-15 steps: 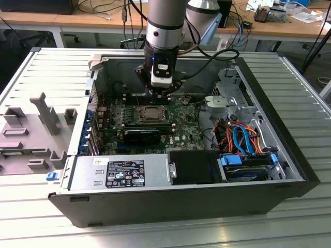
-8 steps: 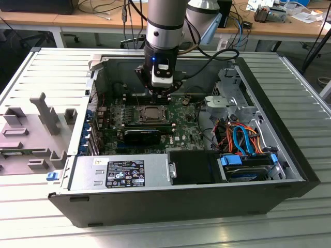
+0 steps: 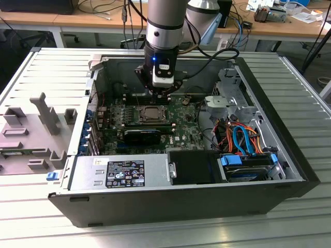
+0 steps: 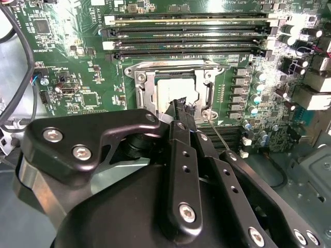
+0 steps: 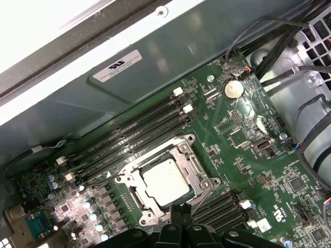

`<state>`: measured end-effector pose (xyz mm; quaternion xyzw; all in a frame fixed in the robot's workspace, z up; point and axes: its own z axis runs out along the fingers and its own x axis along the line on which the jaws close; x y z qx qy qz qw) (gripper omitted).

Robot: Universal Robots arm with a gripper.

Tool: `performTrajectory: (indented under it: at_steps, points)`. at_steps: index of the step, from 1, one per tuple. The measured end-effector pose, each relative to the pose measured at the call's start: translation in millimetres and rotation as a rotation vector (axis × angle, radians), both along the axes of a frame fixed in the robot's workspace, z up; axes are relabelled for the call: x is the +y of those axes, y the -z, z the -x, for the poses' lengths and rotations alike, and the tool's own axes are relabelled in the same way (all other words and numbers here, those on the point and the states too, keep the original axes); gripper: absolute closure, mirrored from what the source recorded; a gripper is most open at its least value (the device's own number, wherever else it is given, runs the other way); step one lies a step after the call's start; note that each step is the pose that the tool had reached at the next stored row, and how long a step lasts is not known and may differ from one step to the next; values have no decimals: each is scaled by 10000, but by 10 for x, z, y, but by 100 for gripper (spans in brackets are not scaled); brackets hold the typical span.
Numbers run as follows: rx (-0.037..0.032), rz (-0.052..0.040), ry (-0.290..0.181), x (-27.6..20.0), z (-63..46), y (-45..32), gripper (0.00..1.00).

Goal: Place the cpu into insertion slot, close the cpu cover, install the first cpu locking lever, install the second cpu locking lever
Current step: 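Install the first cpu locking lever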

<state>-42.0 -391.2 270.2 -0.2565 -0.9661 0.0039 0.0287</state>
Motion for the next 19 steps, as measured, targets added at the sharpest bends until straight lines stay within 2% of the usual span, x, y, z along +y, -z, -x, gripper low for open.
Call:
performTrajectory:
  at_steps: [19]
  points:
    - [0, -1, -526, 0, 0, 0, 89]
